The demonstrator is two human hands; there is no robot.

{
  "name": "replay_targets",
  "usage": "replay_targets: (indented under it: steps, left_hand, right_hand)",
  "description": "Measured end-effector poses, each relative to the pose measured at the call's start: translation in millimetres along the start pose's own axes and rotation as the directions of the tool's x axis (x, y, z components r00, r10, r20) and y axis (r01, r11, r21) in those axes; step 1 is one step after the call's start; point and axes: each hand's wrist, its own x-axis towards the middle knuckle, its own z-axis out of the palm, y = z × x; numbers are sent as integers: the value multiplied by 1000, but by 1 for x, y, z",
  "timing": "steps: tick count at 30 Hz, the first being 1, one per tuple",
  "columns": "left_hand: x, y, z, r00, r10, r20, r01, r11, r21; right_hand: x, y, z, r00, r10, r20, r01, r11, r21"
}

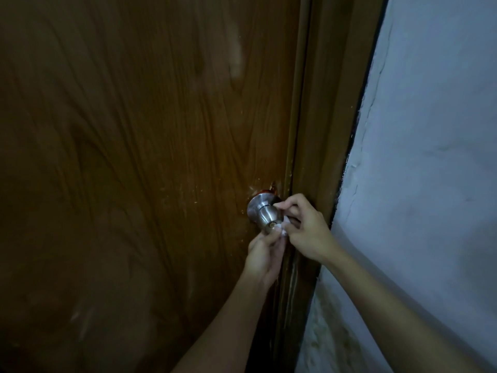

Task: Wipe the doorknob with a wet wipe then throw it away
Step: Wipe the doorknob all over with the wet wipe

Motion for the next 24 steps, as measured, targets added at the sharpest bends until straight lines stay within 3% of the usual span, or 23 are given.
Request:
replay_targets:
  steps: [3, 6, 10, 12, 17, 24]
  left_hand:
    - [-1, -1, -1, 999, -40, 34, 41, 999, -19]
    - [-9, 2, -9, 996, -82, 24, 80, 994, 72]
    - [-10, 5, -22, 986, -118, -119, 142, 966, 217]
    - [-14, 10, -24, 983, -135, -127, 167, 944, 286]
    - [-21, 20, -27, 982, -120, -143, 176, 850, 496]
    - [-32, 36, -35, 983, -103, -154, 173, 805, 568]
  right_hand:
    - [-6, -1, -1, 997, 75, -25, -73, 994, 86]
    - [-20, 0, 6, 972, 205, -118, -195, 977, 87]
    - [-40, 0, 15, 947, 289, -140, -271, 953, 138]
    - [-44, -1, 15, 944, 298, -145, -276, 949, 154]
    - [-29, -8, 13, 890, 156, -428, -211, 974, -83]
    - [-24, -13, 42, 938, -181, -296, 28, 890, -455]
